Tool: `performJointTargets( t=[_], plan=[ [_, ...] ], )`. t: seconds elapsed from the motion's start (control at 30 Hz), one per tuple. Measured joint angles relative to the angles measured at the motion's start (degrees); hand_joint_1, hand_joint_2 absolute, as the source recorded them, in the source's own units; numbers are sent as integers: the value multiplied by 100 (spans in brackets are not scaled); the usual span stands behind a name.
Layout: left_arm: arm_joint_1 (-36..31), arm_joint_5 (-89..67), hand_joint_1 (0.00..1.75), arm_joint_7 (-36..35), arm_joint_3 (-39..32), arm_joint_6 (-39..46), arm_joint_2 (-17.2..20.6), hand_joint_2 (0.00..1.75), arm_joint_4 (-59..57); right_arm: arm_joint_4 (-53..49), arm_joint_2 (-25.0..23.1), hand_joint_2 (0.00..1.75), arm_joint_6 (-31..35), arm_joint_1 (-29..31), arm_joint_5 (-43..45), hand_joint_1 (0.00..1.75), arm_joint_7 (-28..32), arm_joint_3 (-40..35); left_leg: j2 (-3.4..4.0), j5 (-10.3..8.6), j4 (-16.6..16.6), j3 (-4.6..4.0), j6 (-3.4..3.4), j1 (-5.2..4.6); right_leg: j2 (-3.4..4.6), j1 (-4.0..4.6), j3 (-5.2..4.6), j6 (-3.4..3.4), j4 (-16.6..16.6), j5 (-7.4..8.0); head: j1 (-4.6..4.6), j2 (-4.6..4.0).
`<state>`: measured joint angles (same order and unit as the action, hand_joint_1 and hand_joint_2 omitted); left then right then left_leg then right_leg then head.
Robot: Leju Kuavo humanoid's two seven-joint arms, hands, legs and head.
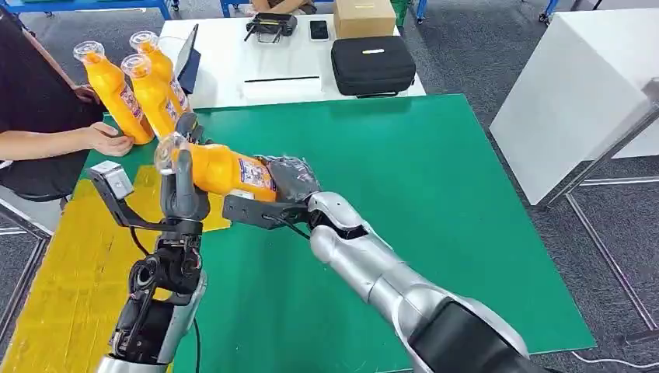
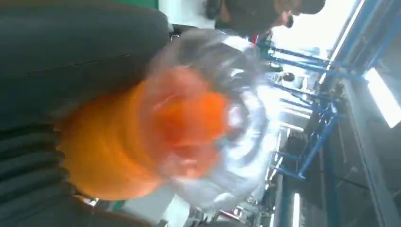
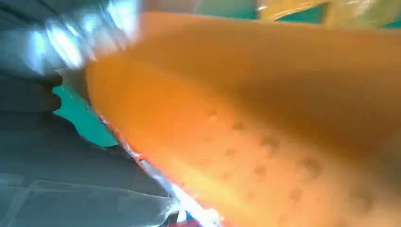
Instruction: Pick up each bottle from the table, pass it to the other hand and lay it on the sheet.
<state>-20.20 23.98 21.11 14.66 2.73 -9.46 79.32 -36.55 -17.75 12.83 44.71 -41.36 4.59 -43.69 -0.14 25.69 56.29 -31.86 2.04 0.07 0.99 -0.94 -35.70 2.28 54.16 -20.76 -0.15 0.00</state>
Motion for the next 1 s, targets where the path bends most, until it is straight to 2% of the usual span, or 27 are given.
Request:
performJointTargets(
  t=[0.27,0.7,0.73,1.0],
  plan=[
    [137,-155,0,-46,-103,-148,90,0,-9,-78,81,175,-4,5,-890,175,-107,-72,1,0,0,-8,0,-1,2,0,-11,0,0,0,-2,0],
    [60,-774,0,-269,-78,-173,168,0,-175,-363,197,175,-61,-21,-1387,175,-109,-70,0,0,0,-12,0,-1,2,0,-15,0,0,0,-2,0],
    [35,-815,0,-282,-78,-166,168,175,-195,-383,203,175,-74,-29,-1400,175,-109,-70,0,0,0,-12,0,-1,2,0,-15,0,0,0,-4,0],
    [-173,-918,0,-358,-87,-160,170,175,-330,-570,225,175,-203,-55,-1557,175,-135,-72,0,0,1,-13,0,-1,2,0,-15,0,0,0,0,0]
  ],
)
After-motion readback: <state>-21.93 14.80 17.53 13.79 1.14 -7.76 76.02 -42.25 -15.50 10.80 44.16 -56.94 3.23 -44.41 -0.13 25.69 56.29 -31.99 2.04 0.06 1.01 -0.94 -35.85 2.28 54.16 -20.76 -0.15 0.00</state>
